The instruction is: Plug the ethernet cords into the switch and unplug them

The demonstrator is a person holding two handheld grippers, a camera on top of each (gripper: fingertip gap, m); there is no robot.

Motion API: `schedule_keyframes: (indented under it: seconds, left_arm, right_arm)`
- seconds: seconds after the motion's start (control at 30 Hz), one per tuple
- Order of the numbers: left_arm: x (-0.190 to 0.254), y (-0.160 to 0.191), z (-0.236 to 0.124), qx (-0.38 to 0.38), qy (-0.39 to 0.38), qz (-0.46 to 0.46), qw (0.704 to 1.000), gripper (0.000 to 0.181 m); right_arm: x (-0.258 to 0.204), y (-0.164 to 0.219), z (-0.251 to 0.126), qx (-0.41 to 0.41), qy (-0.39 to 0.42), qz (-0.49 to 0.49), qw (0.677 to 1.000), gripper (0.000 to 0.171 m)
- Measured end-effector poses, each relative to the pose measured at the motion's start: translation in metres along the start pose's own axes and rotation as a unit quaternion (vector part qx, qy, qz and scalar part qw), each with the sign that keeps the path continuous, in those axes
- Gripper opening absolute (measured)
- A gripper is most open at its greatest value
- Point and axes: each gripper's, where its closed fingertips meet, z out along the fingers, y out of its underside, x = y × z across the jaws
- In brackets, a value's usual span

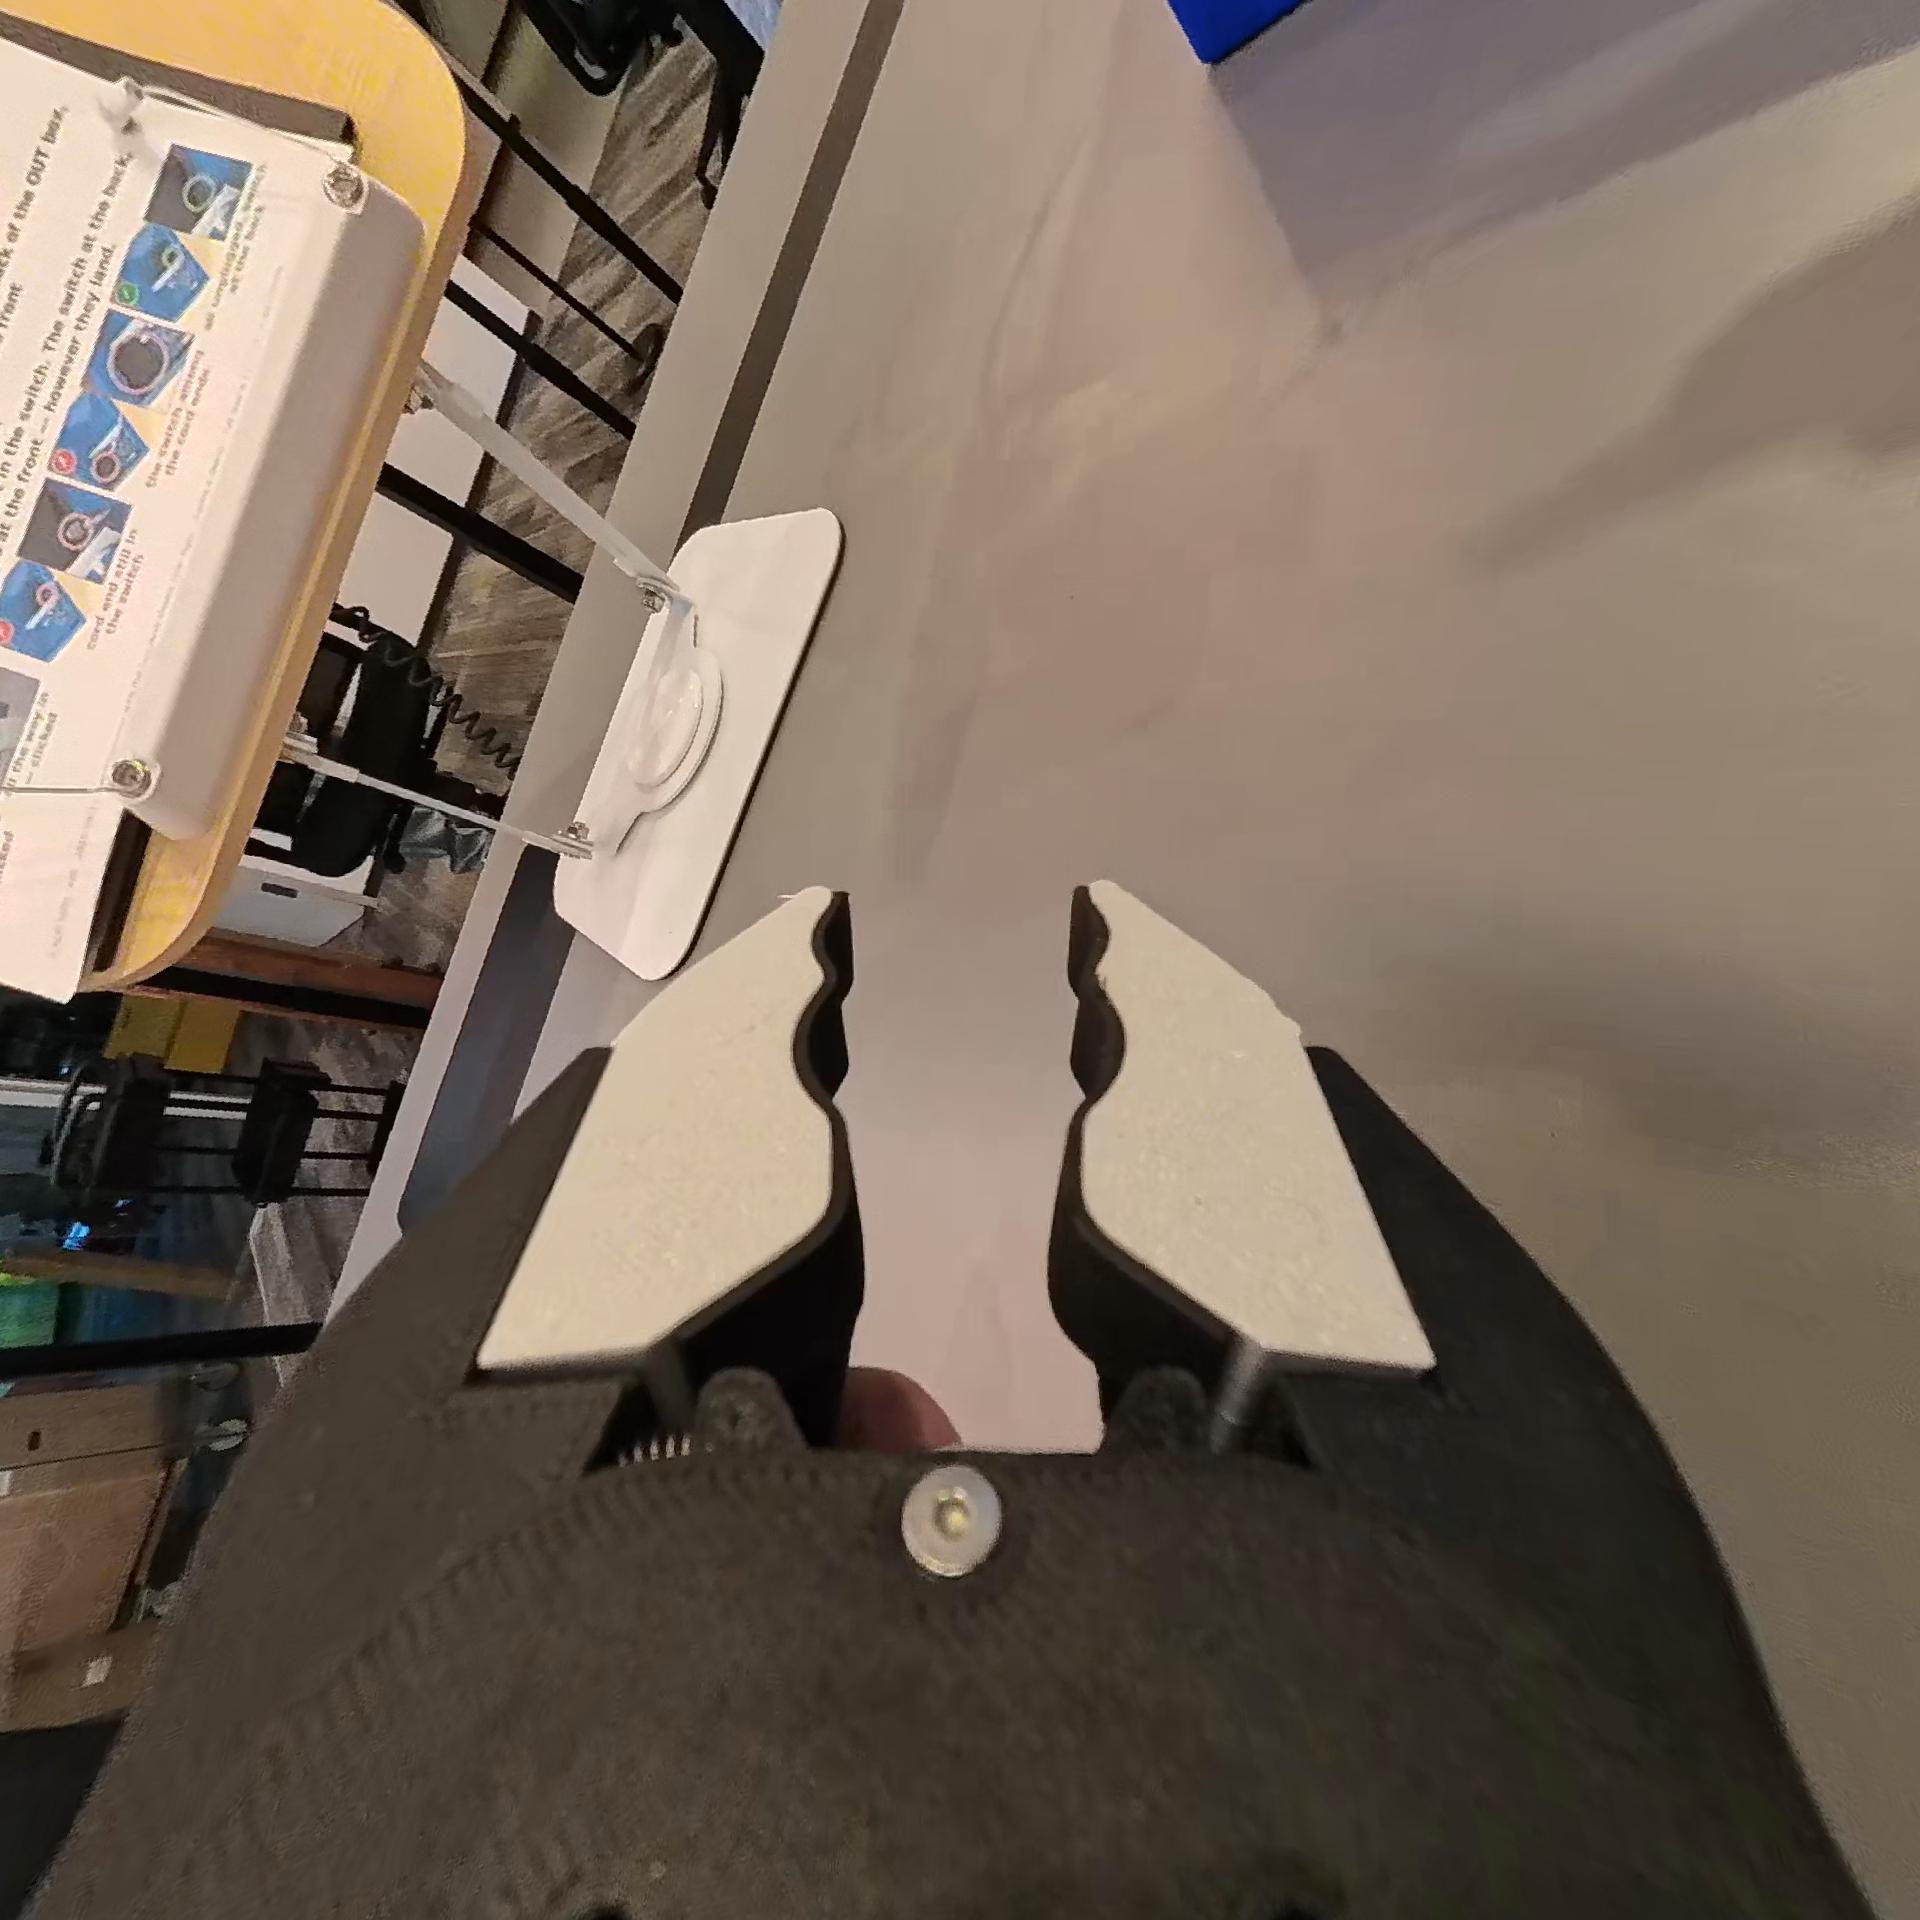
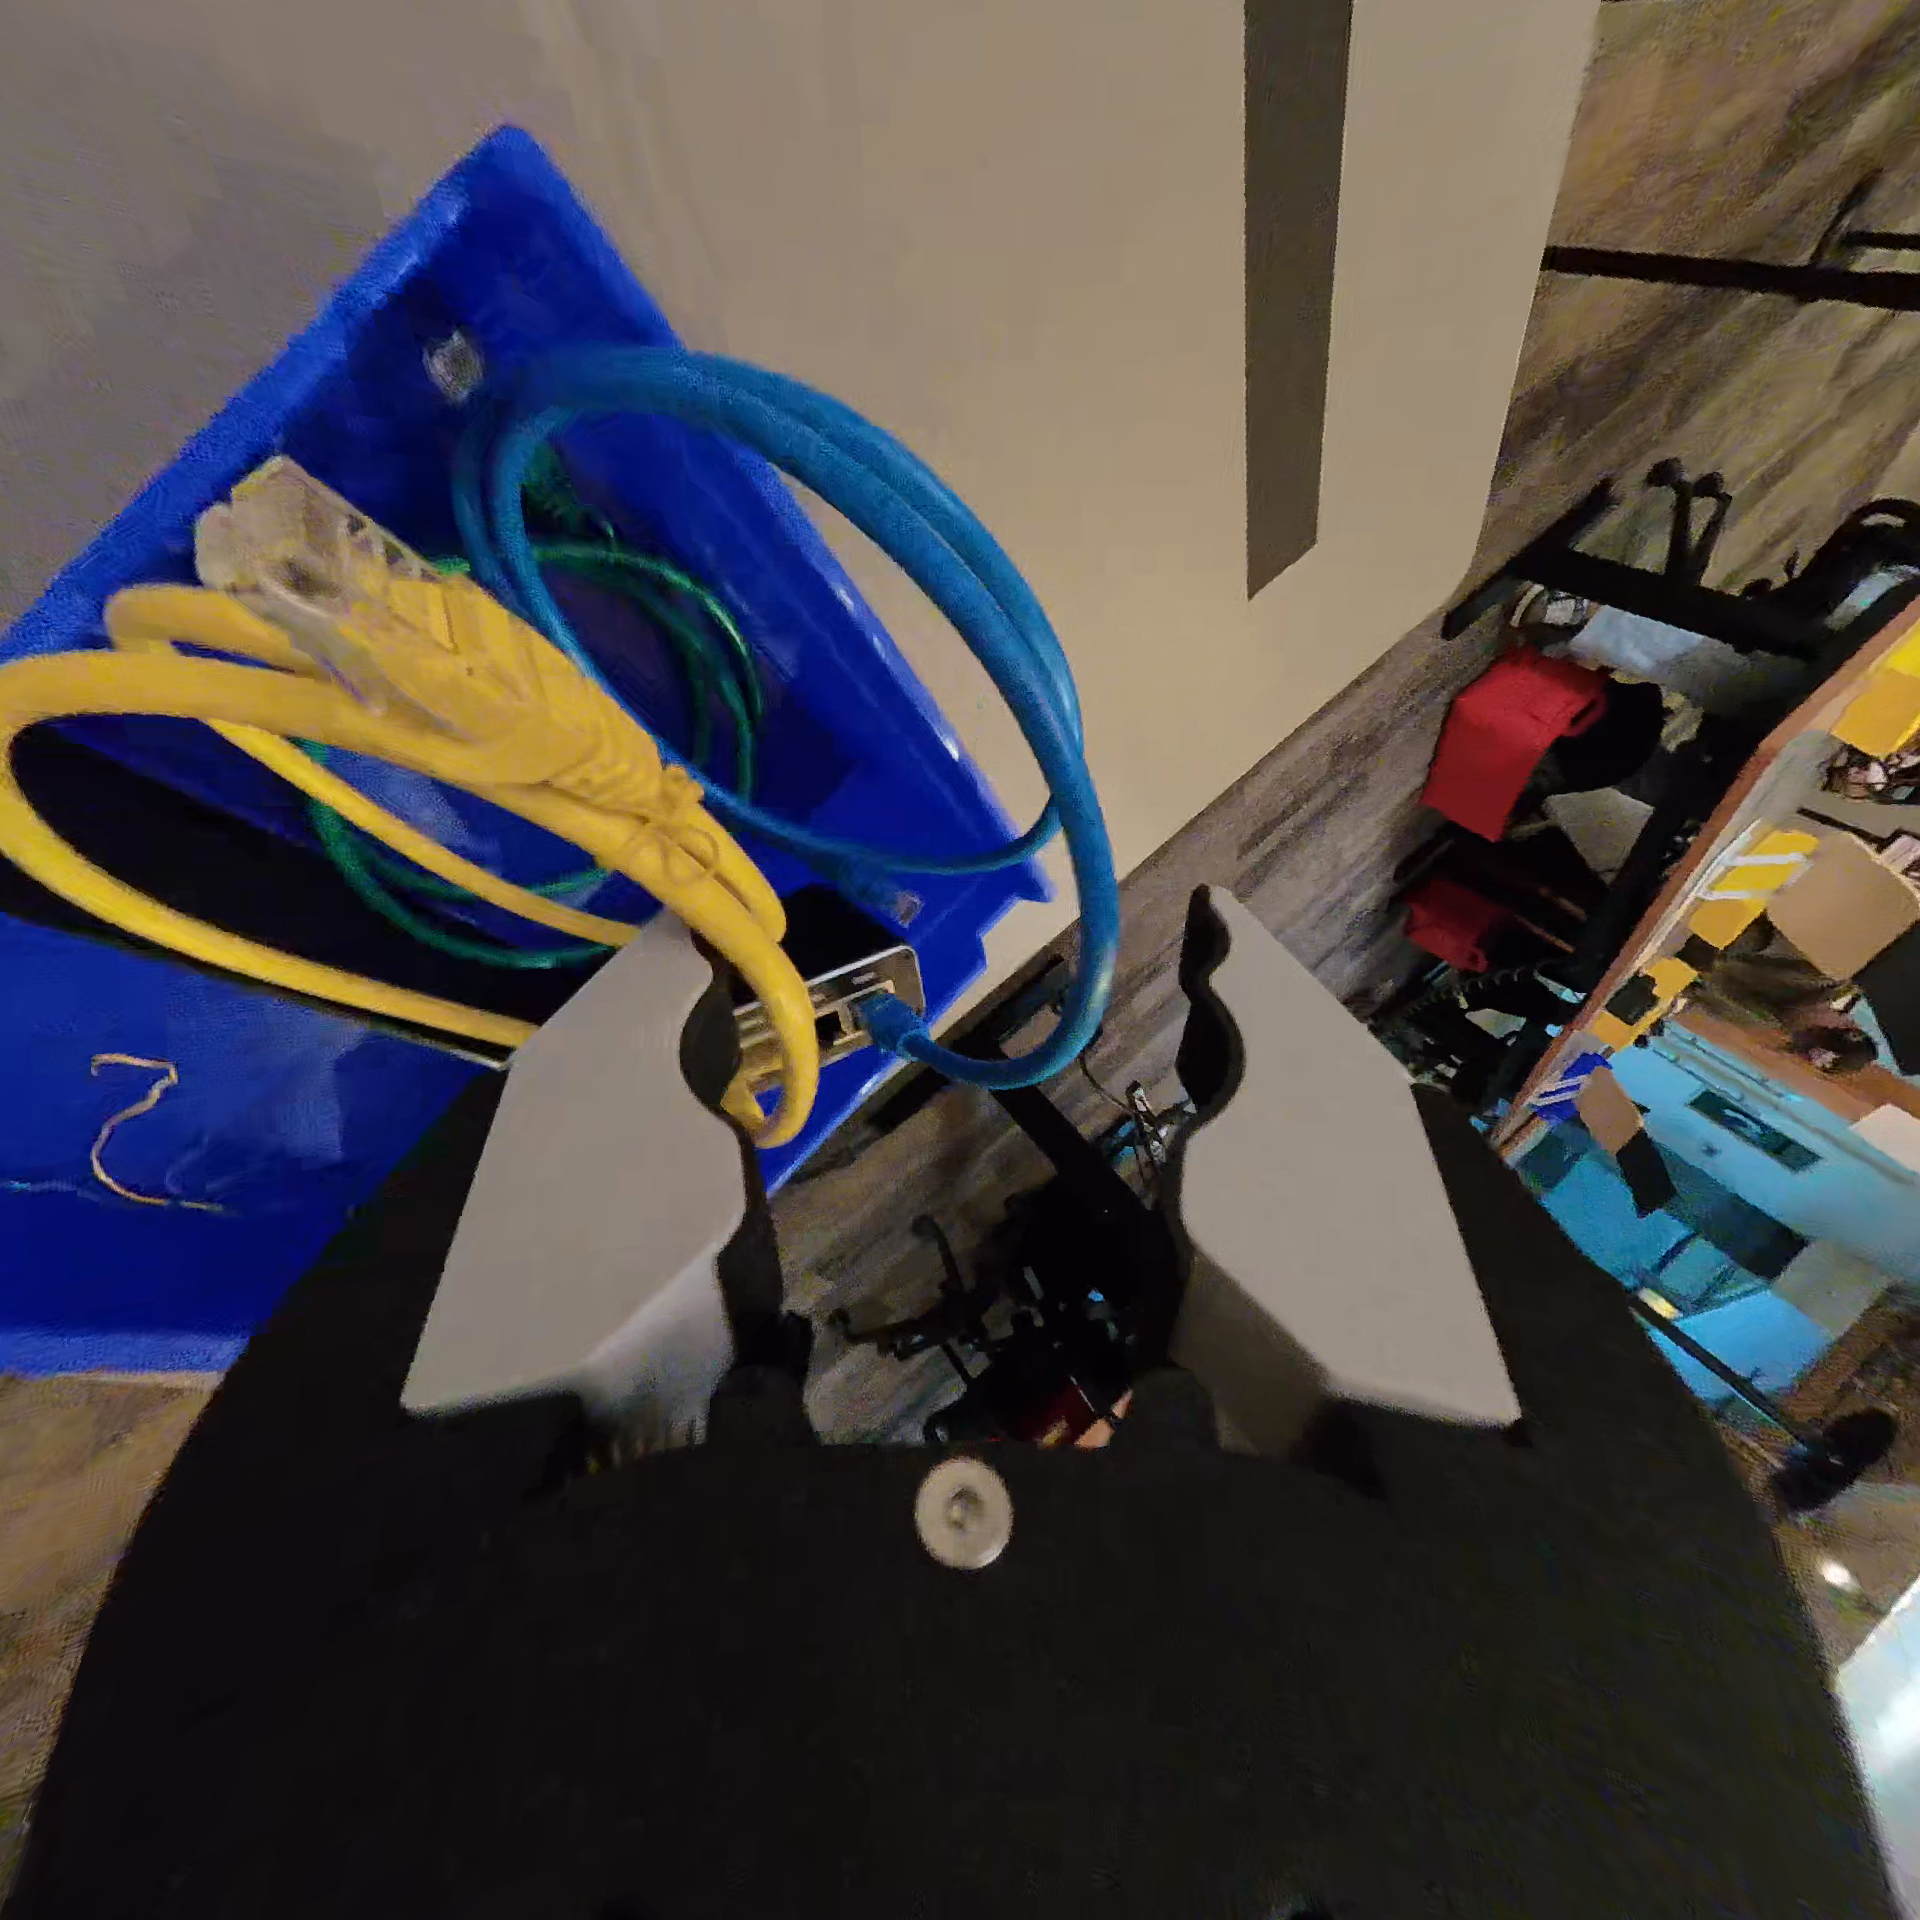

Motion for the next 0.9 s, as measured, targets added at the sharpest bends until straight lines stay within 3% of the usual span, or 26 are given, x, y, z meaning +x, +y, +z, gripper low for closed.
schedule_keyframes:
  seconds: [0.23,0.4,0.57,0.9]
  left_arm:
    - [-0.003,0.004,0.0,-0.001,-0.001,-0.007,1.0,0.04]
    - [-0.001,0.006,0.002,-0.004,0.004,-0.007,1.0,0.04]
    - [0.0,0.008,0.003,-0.005,0.006,-0.009,1.0,0.04]
    - [0.0,0.006,0.002,-0.005,0.007,-0.006,1.0,0.04]
  right_arm:
    - [-0.005,-0.005,0.021,-0.028,0.026,-0.034,0.999,0.084]
    - [-0.033,0.009,0.017,-0.057,-0.035,-0.063,0.996,0.105]
    - [-0.039,0.019,0.01,-0.074,-0.04,-0.101,0.991,0.113]
    - [-0.043,0.022,-0.023,-0.004,-0.088,-0.087,0.992,0.126]
